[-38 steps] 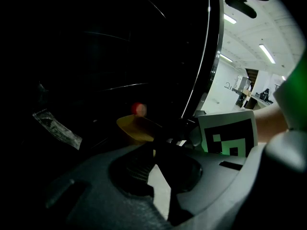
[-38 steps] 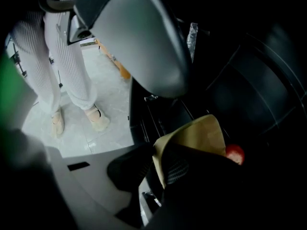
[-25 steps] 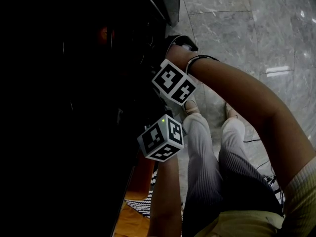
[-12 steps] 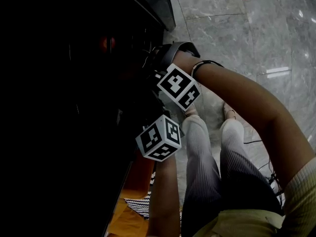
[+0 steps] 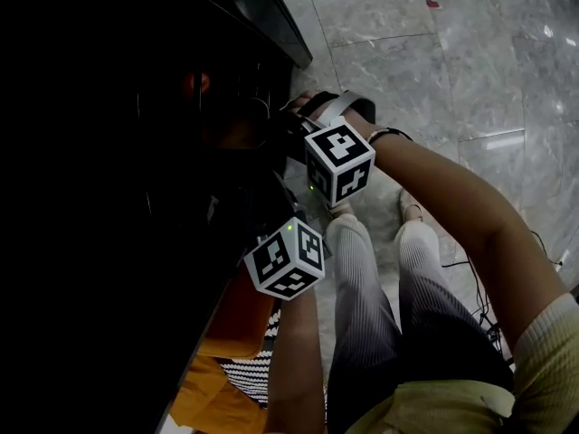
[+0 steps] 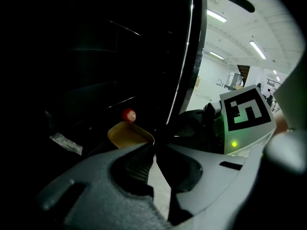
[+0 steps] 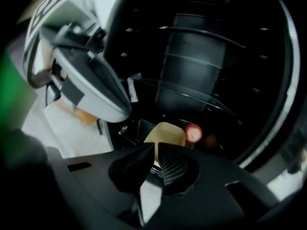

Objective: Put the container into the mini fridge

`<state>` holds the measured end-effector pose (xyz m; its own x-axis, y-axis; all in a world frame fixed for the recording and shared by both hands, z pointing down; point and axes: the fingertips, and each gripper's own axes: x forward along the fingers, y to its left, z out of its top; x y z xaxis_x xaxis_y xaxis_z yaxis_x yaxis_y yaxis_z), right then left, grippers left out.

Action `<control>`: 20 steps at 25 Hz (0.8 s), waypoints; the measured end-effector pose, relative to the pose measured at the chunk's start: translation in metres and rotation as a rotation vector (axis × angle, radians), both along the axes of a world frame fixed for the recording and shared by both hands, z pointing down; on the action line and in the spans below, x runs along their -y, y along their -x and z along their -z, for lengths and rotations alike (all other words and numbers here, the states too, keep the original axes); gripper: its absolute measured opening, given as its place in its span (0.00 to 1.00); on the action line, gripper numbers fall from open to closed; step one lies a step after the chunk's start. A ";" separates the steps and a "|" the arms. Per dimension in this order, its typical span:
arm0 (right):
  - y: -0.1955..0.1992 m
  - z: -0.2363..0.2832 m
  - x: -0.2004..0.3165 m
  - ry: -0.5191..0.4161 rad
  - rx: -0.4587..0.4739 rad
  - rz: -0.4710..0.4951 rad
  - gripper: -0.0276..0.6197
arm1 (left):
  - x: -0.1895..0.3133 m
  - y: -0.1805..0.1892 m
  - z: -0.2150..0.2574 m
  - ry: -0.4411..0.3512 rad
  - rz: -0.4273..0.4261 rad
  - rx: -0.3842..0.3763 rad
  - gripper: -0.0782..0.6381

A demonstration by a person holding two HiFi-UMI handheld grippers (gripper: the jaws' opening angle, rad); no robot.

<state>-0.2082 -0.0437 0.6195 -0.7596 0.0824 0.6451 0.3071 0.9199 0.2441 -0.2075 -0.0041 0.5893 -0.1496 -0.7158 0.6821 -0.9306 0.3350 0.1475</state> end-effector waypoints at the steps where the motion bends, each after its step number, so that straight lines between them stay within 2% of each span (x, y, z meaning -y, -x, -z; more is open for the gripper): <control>1: -0.003 0.006 0.003 0.025 0.010 -0.041 0.11 | 0.001 -0.001 0.004 -0.003 -0.005 0.002 0.16; 8: -0.023 0.041 0.015 0.151 0.043 -0.259 0.10 | 0.006 -0.012 0.034 -0.013 -0.055 0.014 0.16; 20: -0.046 0.102 0.001 0.240 0.059 -0.441 0.10 | -0.003 -0.021 0.083 -0.015 -0.173 0.048 0.16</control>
<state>-0.1626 -0.0447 0.5172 -0.7902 -0.1140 0.6022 -0.1316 0.9912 0.0150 -0.1869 -0.0008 0.5064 -0.0556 -0.7440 0.6658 -0.9802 0.1677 0.1054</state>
